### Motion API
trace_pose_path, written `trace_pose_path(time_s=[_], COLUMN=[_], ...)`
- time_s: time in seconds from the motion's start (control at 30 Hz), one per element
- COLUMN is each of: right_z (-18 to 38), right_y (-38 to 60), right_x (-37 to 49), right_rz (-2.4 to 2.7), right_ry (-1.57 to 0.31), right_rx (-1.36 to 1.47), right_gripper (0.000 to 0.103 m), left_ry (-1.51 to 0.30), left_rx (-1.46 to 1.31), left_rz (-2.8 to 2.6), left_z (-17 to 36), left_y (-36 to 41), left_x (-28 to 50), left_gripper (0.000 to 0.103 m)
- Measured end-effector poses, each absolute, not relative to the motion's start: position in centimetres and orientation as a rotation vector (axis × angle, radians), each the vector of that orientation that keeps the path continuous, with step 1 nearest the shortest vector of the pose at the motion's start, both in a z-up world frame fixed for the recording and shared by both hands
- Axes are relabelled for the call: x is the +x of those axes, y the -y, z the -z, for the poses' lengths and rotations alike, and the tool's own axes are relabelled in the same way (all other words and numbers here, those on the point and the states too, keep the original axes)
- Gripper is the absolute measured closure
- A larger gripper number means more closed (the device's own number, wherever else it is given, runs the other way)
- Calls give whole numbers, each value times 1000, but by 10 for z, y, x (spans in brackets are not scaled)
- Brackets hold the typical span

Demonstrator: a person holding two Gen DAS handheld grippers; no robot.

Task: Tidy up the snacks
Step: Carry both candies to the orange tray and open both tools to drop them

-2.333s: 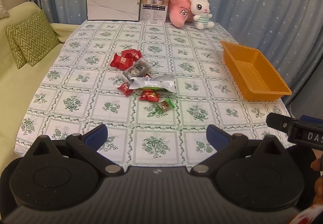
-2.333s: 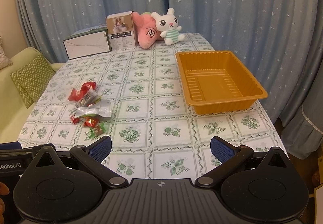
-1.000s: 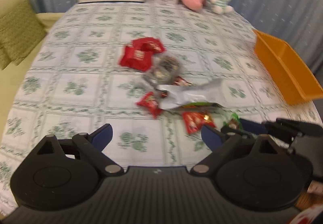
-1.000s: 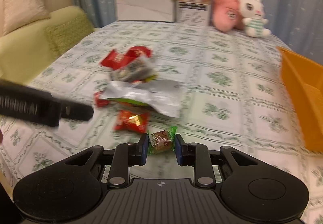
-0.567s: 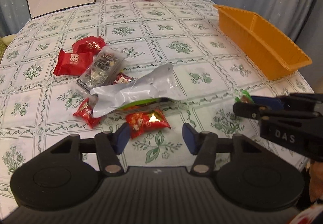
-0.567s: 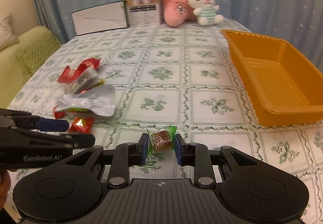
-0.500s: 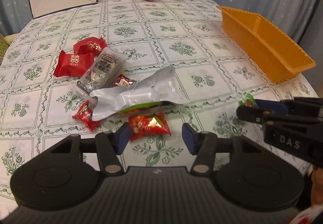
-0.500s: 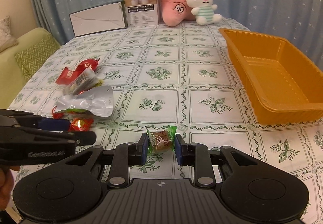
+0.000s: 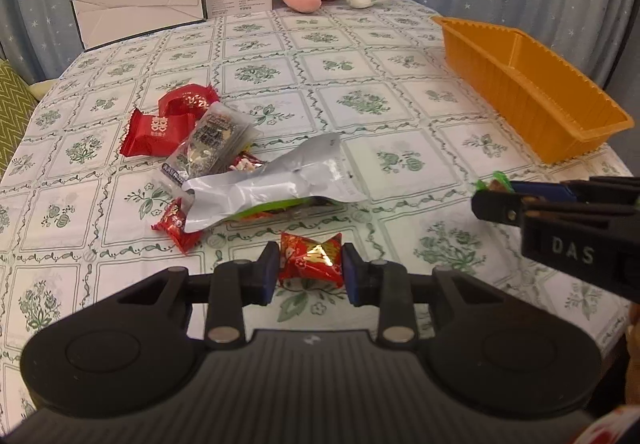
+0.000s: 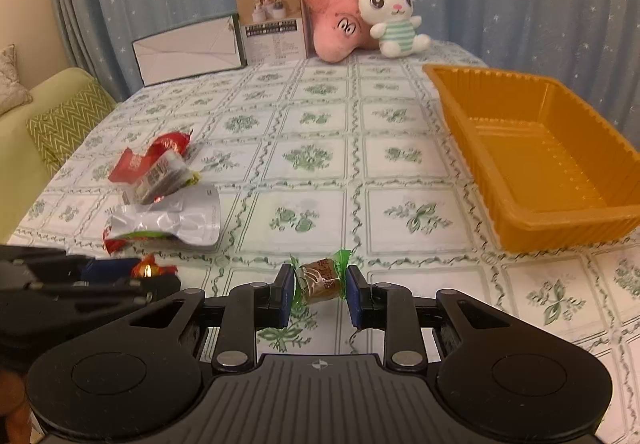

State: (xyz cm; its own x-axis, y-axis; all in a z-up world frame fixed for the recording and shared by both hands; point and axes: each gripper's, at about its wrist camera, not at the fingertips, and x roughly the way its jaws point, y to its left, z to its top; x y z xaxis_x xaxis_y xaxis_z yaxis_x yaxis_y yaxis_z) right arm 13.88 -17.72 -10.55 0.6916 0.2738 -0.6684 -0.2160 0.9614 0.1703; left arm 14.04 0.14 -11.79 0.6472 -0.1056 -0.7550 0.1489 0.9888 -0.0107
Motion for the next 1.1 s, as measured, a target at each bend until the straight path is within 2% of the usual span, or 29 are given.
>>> trace_pose_path(time_s=[0.27, 0.6, 0.83, 1.1], right_z=[70, 12, 21, 49], right_y=[214, 320, 373, 394], right_x=[142, 171, 192, 202], right_rz=[-205, -12, 21, 41], right_ry=[-701, -636, -652, -701], right_rx=[134, 175, 181, 218], right_gripper=[75, 75, 75, 75], left_ry=[-782, -681, -683, -732], left_rx=[66, 52, 68, 99], left_rz=[257, 486, 581, 606], left_z=[81, 33, 35, 61], left_y=[36, 135, 195, 222], left_x=[149, 207, 232, 248], left_gripper=[73, 73, 73, 72])
